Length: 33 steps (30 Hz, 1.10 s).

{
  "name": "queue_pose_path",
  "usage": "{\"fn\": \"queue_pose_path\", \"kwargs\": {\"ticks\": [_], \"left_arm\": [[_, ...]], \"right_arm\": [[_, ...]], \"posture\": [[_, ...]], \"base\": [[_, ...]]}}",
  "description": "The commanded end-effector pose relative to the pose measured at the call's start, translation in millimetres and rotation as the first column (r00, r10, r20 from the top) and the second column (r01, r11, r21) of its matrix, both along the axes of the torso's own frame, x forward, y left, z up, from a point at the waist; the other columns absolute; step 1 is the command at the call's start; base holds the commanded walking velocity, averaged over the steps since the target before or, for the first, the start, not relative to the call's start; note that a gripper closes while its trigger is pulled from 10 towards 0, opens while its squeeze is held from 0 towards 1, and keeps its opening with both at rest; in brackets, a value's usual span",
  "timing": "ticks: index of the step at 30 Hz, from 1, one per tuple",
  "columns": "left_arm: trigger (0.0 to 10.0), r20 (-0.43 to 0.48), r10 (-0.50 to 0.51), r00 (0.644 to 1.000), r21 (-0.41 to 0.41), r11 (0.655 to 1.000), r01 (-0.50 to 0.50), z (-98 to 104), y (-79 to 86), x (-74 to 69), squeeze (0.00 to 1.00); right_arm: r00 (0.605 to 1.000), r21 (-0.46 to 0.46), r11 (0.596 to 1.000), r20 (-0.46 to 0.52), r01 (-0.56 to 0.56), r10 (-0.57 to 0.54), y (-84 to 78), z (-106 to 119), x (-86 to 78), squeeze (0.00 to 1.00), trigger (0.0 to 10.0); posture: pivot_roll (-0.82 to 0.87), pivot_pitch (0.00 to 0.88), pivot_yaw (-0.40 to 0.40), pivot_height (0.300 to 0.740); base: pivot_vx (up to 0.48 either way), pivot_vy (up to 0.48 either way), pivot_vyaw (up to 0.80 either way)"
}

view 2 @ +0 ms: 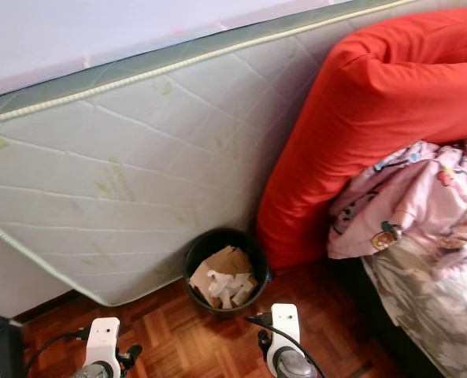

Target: Clean up the room

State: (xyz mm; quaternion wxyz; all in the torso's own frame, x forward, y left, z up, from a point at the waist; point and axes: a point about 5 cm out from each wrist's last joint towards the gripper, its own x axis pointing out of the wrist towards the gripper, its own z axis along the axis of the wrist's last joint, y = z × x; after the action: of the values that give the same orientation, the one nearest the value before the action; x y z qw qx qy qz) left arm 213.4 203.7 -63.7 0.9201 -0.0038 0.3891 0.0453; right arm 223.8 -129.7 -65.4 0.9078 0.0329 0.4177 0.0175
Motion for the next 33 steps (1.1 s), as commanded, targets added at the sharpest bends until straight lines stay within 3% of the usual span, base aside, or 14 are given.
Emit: {"fn": "queue_pose_path", "kwargs": {"ticks": [1, 15, 21, 33], "left_arm": [[10.0, -0.051, -0.002, 0.999, 0.002, 1.0, 0.002, -6.7, 0.0, -10.6, 0.0], [10.0, -0.058, -0.012, 0.998, 0.011, 1.0, 0.013, -7.1, 1.1, -11.5, 0.0], [10.0, -0.061, -0.018, 0.998, 0.019, 1.0, 0.019, -7.5, 1.2, -12.2, 0.0], [10.0, -0.051, -0.008, 0.999, 0.012, 1.0, 0.008, -6.6, 1.2, -10.8, 0.0]], "right_arm": [[0.999, 0.0, 1.0, -0.036, 0.002, -0.002, -0.5, -5.1, -7.9, 0.0, 10.0], [0.999, -0.002, 1.0, -0.038, 0.003, -0.003, -2.2, -5.4, -8.4, 0.0, 10.0], [0.999, -0.002, 1.0, -0.039, 0.005, -0.006, -3.1, -5.6, -8.7, 0.0, 10.0], [0.999, -0.003, 1.0, -0.039, 0.005, -0.005, -4.3, -5.7, -8.9, 0.0, 10.0]], "posture": [[0.09, 0.18, -0.006, 0.74], [0.09, 0.182, -0.004, 0.74], [0.09, 0.183, -0.003, 0.74], [0.09, 0.18, -0.006, 0.74]], "base": [[0.0, 0.0, -0.74], [0.0, 0.0, -0.74], [0.0, -0.48, -0.74], [0.0, 0.0, -0.74]]}}
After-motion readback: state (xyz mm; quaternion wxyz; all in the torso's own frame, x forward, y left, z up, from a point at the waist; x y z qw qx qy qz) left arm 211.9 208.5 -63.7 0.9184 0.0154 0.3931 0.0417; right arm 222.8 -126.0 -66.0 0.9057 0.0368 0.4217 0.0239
